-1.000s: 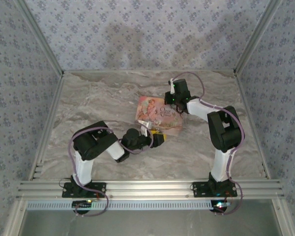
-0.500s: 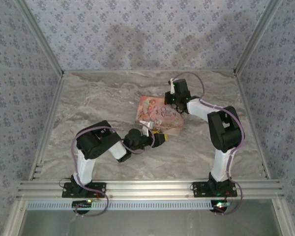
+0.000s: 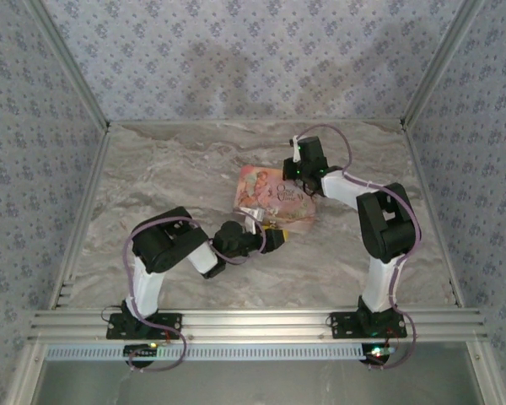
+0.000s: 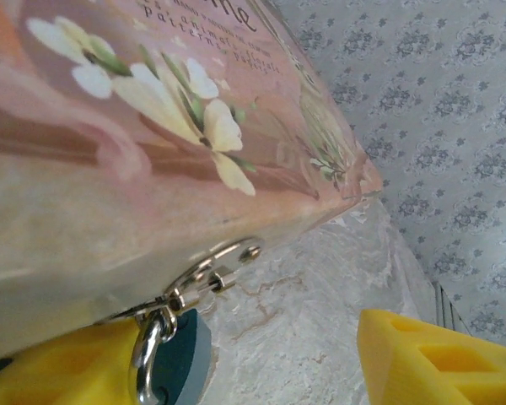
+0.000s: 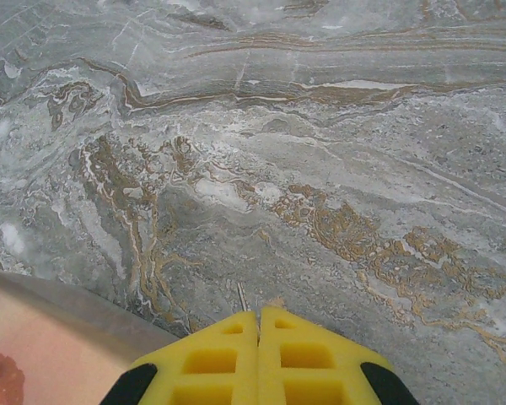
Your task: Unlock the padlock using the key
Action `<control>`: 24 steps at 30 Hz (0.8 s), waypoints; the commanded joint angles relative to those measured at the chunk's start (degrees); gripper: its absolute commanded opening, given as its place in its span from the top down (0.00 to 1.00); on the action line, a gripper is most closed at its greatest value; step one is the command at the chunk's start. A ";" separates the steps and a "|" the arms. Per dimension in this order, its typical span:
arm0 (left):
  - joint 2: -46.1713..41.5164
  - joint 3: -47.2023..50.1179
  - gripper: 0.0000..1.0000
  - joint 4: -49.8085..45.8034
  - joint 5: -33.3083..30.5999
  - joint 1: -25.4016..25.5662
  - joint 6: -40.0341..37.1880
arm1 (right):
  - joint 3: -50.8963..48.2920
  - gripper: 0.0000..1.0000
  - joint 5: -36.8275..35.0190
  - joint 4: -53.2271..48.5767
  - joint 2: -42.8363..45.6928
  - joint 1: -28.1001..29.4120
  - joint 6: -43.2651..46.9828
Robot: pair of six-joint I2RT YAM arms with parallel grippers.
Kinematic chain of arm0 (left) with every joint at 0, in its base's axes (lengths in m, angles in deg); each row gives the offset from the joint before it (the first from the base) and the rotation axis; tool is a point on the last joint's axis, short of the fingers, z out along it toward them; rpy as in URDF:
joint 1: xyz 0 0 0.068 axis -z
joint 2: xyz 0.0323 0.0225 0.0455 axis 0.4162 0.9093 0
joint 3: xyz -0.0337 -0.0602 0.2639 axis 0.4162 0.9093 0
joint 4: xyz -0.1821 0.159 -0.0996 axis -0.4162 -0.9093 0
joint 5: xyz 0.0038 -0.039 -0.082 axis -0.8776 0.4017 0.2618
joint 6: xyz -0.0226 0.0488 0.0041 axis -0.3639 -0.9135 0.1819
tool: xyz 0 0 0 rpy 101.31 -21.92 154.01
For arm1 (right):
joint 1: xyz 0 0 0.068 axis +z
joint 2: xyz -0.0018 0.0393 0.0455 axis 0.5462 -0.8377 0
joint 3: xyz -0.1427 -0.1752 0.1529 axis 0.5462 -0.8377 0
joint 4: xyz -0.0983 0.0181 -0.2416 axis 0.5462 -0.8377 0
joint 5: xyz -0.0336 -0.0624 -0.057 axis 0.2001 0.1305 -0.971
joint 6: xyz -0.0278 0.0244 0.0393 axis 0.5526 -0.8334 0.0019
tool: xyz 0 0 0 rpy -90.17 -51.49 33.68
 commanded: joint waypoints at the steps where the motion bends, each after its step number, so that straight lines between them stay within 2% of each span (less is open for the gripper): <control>1: 0.98 -0.81 0.40 2.82 -0.31 0.27 0.35 | -2.65 1.00 0.62 -6.39 -0.23 0.65 -0.69; 5: 0.76 0.13 0.46 2.77 0.70 -0.46 1.24 | -2.79 1.00 0.70 -6.27 -0.19 0.41 -0.57; 13: -1.27 0.43 0.36 2.69 4.41 -0.22 0.18 | -2.80 1.00 0.69 -6.16 0.05 0.10 -0.86; 21: 0.77 -0.33 0.34 2.84 2.76 -0.26 0.74 | -2.14 1.00 0.56 -6.84 0.34 0.32 -0.79; 24: 1.13 -0.88 0.40 2.77 3.05 -0.51 1.28 | -2.43 1.00 0.49 -6.81 0.43 0.30 -0.79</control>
